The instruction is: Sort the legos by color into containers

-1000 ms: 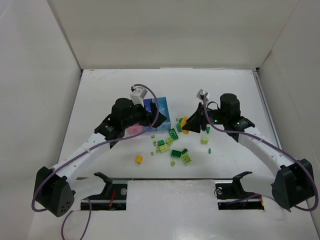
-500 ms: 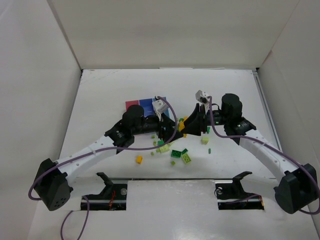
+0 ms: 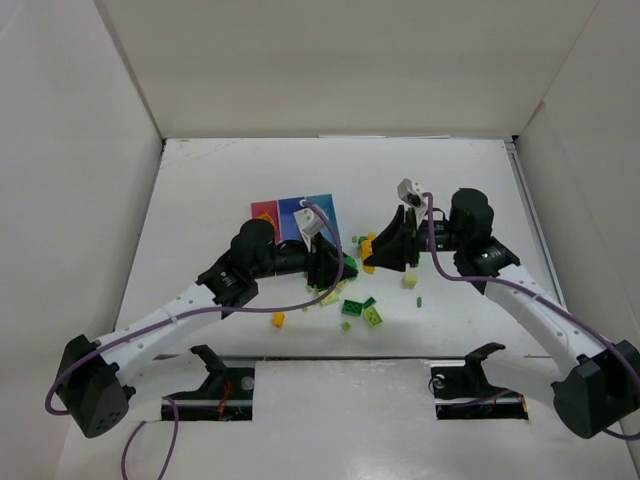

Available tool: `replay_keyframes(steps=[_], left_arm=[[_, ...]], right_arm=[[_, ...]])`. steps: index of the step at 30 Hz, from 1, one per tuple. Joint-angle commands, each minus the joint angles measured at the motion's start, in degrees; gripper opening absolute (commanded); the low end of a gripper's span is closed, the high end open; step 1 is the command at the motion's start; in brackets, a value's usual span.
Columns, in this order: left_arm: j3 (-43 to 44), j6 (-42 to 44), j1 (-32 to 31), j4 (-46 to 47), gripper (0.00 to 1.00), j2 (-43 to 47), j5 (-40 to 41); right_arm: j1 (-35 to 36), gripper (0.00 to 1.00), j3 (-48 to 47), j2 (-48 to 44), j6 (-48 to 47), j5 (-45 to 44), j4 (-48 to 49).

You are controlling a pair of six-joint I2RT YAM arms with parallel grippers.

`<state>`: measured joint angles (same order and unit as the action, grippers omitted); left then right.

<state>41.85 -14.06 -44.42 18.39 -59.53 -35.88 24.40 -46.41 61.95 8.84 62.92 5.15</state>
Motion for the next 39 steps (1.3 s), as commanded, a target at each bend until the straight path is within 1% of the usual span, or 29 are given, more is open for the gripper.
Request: replay_keyframes(steps=[1, 3, 4, 6, 7, 8, 10, 11, 12, 13, 14, 16, 17, 18, 21, 22, 24, 25, 27, 29, 31, 32, 39], left_arm=[[-0.71, -0.78, -0.31, 0.25, 0.15, 3.10, 2.28], [-0.71, -0.79, -0.31, -2.81, 0.12, 4.59, 4.40], [-0.71, -1.40, -0.31, -3.62, 0.12, 4.60, 7.81], [-0.71, -2.10, -0.31, -5.20, 0.12, 5.91, 11.34], [0.07, -3.76, -0.31, -7.47, 0.12, 5.91, 13.97], [0.60, -4.73, -0.31, -8.71, 0.12, 5.91, 20.26], [2.96, -7.19, -0.31, -11.96, 0.12, 5.13, 28.10], [3.85, -8.68, -0.31, -15.20, 0.12, 4.34, 31.88], [4.99, -11.31, -0.31, -16.97, 0.12, 3.38, 38.80], [6.31, -12.90, 0.30, -18.81, 0.12, 0.49, 42.00], [9.54, -14.40, 1.70, -22.40, 0.12, -1.28, 44.90], [12.02, -16.68, 3.63, -24.27, 0.09, -4.88, 45.89], [13.51, -17.39, 4.25, -24.80, 0.05, -8.12, 47.12], [14.13, -17.40, 4.87, -24.81, 0.03, -9.54, 48.96], [16.85, -17.40, 5.40, -24.81, 0.03, -14.46, 52.66], [17.47, -17.40, 5.40, -24.81, 0.03, -15.69, 55.36], [19.66, -18.89, 7.32, -27.08, 0.03, -19.11, 57.32], [20.29, -18.89, 8.03, -27.62, 0.05, -20.18, 57.32], [20.29, -19.51, 9.17, -27.62, 0.05, -21.59, 57.32], [20.29, -20.12, 9.71, -26.66, 0.10, -22.47, 56.80], [20.29, -20.12, 9.71, -26.04, 0.18, -23.96, 56.80], [20.29, -20.12, 9.71, -25.52, 0.20, -24.58, 56.80], [21.61, -20.04, 13.49, -20.24, 0.16, -30.90, 56.71]], right_arm=[[-1.98, 0.00, -1.49, -2.45, 0.65, -1.66, 3.64], [-3.57, 0.00, -0.96, -3.15, 1.35, -2.27, 3.64], [-4.18, 0.00, -0.44, -3.76, 1.35, -2.79, 3.64], [-4.89, 0.00, 0.09, -4.29, 2.06, -3.33, 3.64], [-4.89, 0.00, 0.09, -4.30, 2.06, -4.11, 3.64], [-4.89, 0.00, 0.09, -4.30, 2.06, -5.25, 3.64], [-4.89, 0.00, 0.62, -4.30, 2.06, -6.22, 3.64], [-4.89, 0.00, 1.23, -4.30, 2.06, -7.10, 2.86], [-4.89, 0.00, 1.24, -4.30, 2.06, -9.28, 2.85], [-4.89, 0.00, 1.85, -4.30, 2.06, -10.35, 2.07], [-4.89, 0.00, 1.85, -4.30, 2.06, -12.36, 1.19], [-4.89, 0.00, 1.85, -4.30, 2.06, -14.39, -0.22], [-4.89, 0.00, 1.85, -4.30, 1.54, -15.53, -1.01], [-4.89, 0.00, 1.85, -3.78, 1.53, -17.98, -2.50], [-4.89, 0.00, 1.85, -3.77, 0.13, -20.54, -4.44], [-4.89, 0.00, 1.33, -3.25, 0.12, -22.55, -5.58], [-4.89, 0.00, 0.54, -2.55, -1.28, -24.85, -7.33], [-4.89, 0.00, 0.53, -2.54, -1.80, -26.42, -9.26], [-4.89, 0.00, -0.17, -2.01, -2.42, -27.67, -9.89], [-4.89, 0.00, -0.69, -1.31, -3.13, -28.28, -11.21], [-4.89, 0.00, -1.48, 0.09, -4.35, -28.81, -11.73], [-4.89, 0.00, -1.49, 0.62, -4.36, -28.81, -12.44], [-4.89, 0.00, -3.24, 2.65, -6.81, -29.34, -14.72]])
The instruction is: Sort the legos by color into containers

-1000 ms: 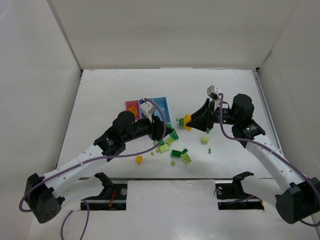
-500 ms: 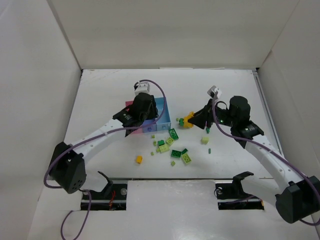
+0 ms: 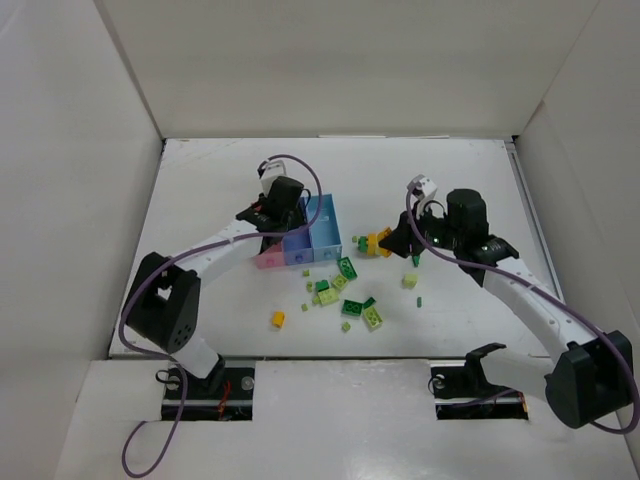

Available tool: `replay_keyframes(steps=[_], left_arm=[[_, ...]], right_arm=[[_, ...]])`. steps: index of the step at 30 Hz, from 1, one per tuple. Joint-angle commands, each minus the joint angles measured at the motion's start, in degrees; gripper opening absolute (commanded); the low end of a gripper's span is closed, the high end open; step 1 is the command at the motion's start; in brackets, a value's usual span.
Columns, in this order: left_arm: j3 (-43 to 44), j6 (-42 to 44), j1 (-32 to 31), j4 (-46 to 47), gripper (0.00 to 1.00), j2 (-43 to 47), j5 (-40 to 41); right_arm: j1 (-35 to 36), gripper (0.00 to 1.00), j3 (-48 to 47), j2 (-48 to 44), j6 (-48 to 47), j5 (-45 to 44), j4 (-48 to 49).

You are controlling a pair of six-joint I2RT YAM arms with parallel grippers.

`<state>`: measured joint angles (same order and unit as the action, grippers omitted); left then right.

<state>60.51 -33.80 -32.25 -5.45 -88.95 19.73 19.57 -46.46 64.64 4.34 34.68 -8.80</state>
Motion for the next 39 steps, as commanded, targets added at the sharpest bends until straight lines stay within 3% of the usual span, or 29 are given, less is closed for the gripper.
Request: replay_keyframes(steps=[1, 5, 7, 9, 10, 18, 19, 24, 28, 30, 31, 32, 39], left_arm=[[3.64, -0.30, 1.31, 4.48, 0.16, -2.19, 1.10], [4.88, -0.30, 1.31, 5.72, 0.16, -5.09, 1.72], [6.19, -0.30, 1.31, 5.72, 0.21, -6.58, 1.72], [6.72, -0.30, 1.31, 5.72, 0.27, -7.29, 1.72], [7.25, -0.30, 1.31, 5.72, 0.36, -7.99, 1.72], [7.96, -0.83, 1.31, 4.49, 0.51, -7.91, 2.95], [7.96, -0.83, 1.31, 4.49, 0.60, -7.91, 2.95], [7.96, 0.23, 1.31, 3.96, 0.62, -6.59, 2.25], [7.34, 0.93, 1.31, 3.96, 0.70, -2.03, -1.26], [6.03, 1.55, 1.31, 3.96, 0.81, 2.08, -1.80], [4.89, 1.55, 1.31, 3.44, 0.94, 3.68, -1.80], [4.10, 1.55, 1.31, 3.43, 1.00, 5.43, -1.80], [-5.66, -2.05, 1.31, -2.54, 1.00, 21.08, -1.79]], right_arm=[[-0.06, 0.00, -3.20, 0.48, -2.32, -1.10, -0.78], [-0.06, 0.00, -3.82, 0.49, -3.46, -1.72, -2.80], [-0.06, 0.00, -3.82, -0.04, -3.98, -2.24, -3.33], [-0.06, 0.00, -3.82, -0.04, -3.99, -2.24, -3.33], [-0.06, 0.00, -3.82, -0.04, -3.99, -2.24, -3.33], [-0.06, 0.00, -3.82, 1.01, -4.51, -1.19, -3.33], [-0.06, 0.00, -4.43, 1.62, -4.51, -0.58, -3.33], [-0.06, 0.00, -4.96, 2.15, -5.13, -0.05, -3.33], [-0.06, 0.00, -5.48, 3.38, -5.13, -0.05, -3.33], [0.46, 0.00, -6.19, 4.17, -5.66, -0.05, -3.33], [0.47, 0.00, -7.06, 4.70, -5.66, -0.66, -3.33], [1.34, 0.00, -7.59, 5.57, -6.44, -0.66, -3.33], [6.61, 0.00, -14.18, 13.57, -8.11, -4.08, -3.33]])
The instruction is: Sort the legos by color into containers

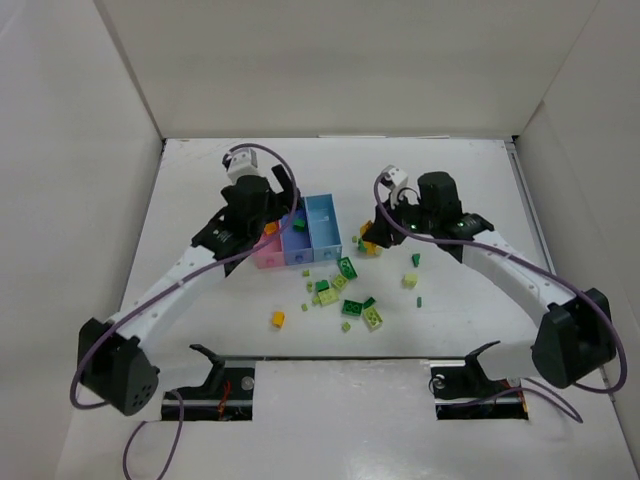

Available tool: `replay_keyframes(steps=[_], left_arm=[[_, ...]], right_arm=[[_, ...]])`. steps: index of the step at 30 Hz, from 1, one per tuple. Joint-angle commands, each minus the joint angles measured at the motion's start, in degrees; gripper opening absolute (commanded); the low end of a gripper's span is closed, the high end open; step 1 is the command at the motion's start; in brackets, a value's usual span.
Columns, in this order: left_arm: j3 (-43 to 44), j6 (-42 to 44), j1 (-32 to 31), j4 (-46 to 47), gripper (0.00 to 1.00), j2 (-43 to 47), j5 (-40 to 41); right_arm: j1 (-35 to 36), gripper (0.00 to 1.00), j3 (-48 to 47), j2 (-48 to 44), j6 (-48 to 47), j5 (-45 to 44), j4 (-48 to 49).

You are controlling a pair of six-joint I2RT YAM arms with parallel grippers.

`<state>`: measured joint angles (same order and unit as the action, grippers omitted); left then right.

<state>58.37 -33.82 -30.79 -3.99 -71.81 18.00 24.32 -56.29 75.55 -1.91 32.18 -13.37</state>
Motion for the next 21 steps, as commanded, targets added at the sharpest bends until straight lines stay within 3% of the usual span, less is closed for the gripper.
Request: replay_keyframes(steps=[1, 10, 21], left_arm=[[-4.31, -3.08, -0.15, -5.14, 1.00, 5.09, -0.07], [-10.55, -11.08, -0.15, -17.70, 1.00, 13.97, 5.02], [-8.01, -25.41, -0.15, -31.69, 1.00, 21.88, 13.20]], right_arm=[[3.01, 0.00, -6.53, 4.07, -1.87, -2.12, 1.24], [9.60, 0.00, -22.44, 21.73, -2.48, -5.29, 1.24], [20.41, 0.03, -45.73, 41.42, -4.33, -9.50, -2.28]])
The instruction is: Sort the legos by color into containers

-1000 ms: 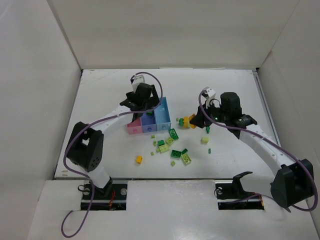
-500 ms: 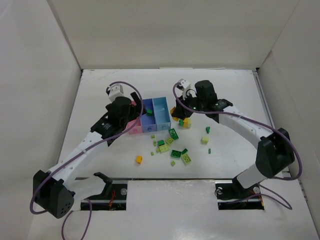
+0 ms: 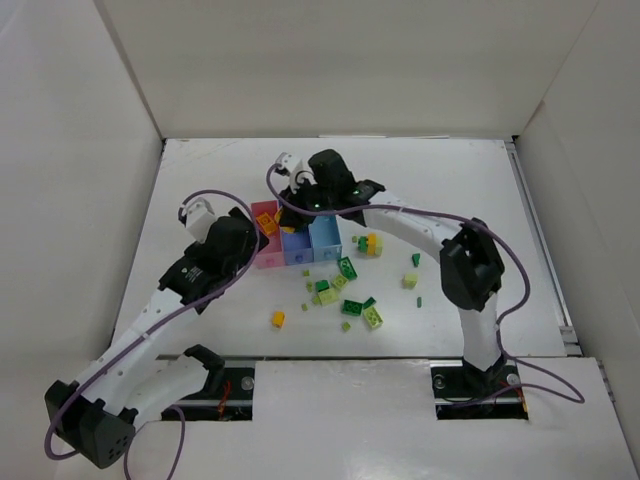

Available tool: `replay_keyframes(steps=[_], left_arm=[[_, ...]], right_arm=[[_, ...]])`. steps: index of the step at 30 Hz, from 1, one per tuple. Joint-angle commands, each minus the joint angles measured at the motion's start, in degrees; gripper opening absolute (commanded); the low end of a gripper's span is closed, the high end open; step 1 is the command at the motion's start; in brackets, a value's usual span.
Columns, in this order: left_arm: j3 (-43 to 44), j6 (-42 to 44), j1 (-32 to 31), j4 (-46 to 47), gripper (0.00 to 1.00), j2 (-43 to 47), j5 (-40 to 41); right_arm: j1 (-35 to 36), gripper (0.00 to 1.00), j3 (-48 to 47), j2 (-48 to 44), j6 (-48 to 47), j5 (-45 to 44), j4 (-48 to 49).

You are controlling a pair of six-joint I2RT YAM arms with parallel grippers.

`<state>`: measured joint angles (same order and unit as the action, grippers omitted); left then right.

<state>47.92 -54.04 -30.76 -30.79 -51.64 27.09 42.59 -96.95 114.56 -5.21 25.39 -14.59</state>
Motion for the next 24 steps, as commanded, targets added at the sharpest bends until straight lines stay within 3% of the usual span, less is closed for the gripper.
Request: replay_keyframes(steps=[1, 9, 12, 14, 19, 20, 24], left_arm=[[2.44, -5.20, -0.17, -5.51, 1.00, 1.72, 4.11], [0.43, -9.50, -0.17, -8.06, 1.00, 4.17, 4.02], [-0.11, -9.50, -0.17, -7.54, 1.00, 5.58, 3.50], [-0.64, -9.50, -0.17, -6.84, 1.00, 6.37, 2.80], [-1.87, -8.45, -0.17, -4.90, 1.00, 7.60, 2.26], [-1.87, -8.45, -0.17, -4.90, 1.00, 7.60, 2.26], [-0.64, -6.70, -0.17, -4.37, 1.00, 7.08, 1.74]], right_arm=[[2.67, 0.03, -7.18, 3.29, -1.03, -3.23, -1.06], [5.14, 0.12, -13.00, 10.05, 1.43, -5.95, -0.53], [5.66, 0.23, -15.11, 11.30, 1.43, -7.28, -1.85], [5.66, 0.40, -15.11, 11.91, 1.43, -7.89, -2.46], [5.66, 0.61, -14.50, 9.02, -0.14, -8.51, -2.46], [5.66, 0.71, -13.80, 8.49, -0.15, -8.51, -1.85], [5.66, 0.79, -13.27, 6.64, -0.67, -7.98, -1.85]])
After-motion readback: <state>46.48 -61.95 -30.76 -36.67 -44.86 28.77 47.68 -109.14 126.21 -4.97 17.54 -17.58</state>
